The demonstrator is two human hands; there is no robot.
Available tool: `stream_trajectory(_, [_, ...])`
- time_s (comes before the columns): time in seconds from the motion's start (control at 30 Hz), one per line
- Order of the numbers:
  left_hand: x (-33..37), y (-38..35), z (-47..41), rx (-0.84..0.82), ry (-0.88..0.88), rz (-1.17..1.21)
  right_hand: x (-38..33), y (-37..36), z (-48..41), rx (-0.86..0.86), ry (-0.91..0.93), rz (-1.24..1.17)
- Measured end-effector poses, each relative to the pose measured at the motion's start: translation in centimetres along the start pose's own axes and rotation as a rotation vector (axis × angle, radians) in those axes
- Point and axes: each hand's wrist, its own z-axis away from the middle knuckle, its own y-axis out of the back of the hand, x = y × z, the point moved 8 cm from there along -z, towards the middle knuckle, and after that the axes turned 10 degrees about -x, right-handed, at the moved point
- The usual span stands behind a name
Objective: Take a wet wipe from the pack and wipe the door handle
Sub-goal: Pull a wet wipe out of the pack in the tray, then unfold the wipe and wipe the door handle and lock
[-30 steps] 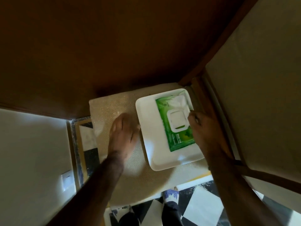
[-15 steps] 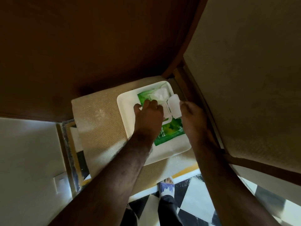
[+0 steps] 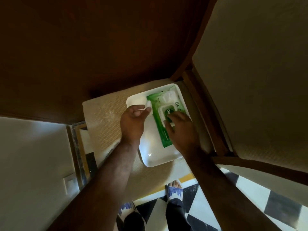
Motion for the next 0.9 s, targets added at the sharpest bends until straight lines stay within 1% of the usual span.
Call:
stream_trajectory(0.1, [-0.4, 1.2, 0.2, -0.045, 0.02, 0.073, -0.3, -2.3, 0.1, -0.119, -0.031, 0.248])
stream_trajectory(0.17, [-0.2, 1.7, 0.4, -0.067, 0.024, 0.093, -0.7, -2.5, -0.1, -0.131, -0.063, 0.309])
stream_trajectory(0.2, [0.0, 2.1, 0.7, -0.071, 0.015, 0.095, -1.2, -2.2, -0.3, -0.123, -0.072, 0.297])
stream_trajectory(0.23, [0.4, 2.5, 1.0, -0.074, 0.005, 0.102, -1.9, -1.6, -0.5, -0.1, -0.071, 0.227])
stream_trajectory(0.27, [0.7, 2.8, 1.3, -0.076, -0.004, 0.108, -2.6, -0.8, -0.6, -0.067, -0.061, 0.089])
stream_trajectory(0.3, [1.1, 3.1, 1.6, -0.081, -0.012, 0.116, -3.3, 0.1, -0.6, -0.035, -0.053, -0.113])
stream_trajectory(0.33, [1.8, 3.6, 2.2, -0.092, -0.024, 0.118, -4.2, 0.8, -0.5, -0.017, -0.046, -0.366])
stream_trajectory(0.37, [2.3, 3.8, 2.7, -0.117, -0.035, 0.122, -5.1, 1.0, -0.3, -0.031, -0.049, -0.628])
stream_trajectory(0.4, [3.2, 4.3, 3.5, -0.144, -0.053, 0.12, -6.6, 1.2, 0.1, -0.065, -0.036, -0.841])
stream_trajectory(0.43, [4.0, 4.6, 4.1, -0.17, -0.071, 0.124, -8.0, 1.4, 0.4, -0.093, -0.009, -0.962])
stream_trajectory(0.47, [5.0, 5.1, 4.8, -0.189, -0.089, 0.127, -9.3, 1.8, 0.7, -0.106, 0.014, -1.013])
stream_trajectory(0.57, [8.6, 7.4, 7.5, -0.243, -0.127, 0.139, -12.9, 3.7, 2.2, -0.108, 0.028, -1.052])
stream_trajectory(0.67, [12.5, 9.4, 10.3, -0.306, -0.178, 0.046, -16.3, 5.9, 3.4, -0.15, 0.023, -1.16])
stream_trajectory(0.8, [18.1, 13.2, 14.1, -0.292, -0.259, -0.025, -22.8, 9.3, 5.3, -0.252, 0.104, -1.193])
stream_trajectory(0.9, [22.1, 16.7, 16.6, -0.246, -0.295, -0.021, -27.5, 11.4, 6.5, -0.36, 0.149, -1.221])
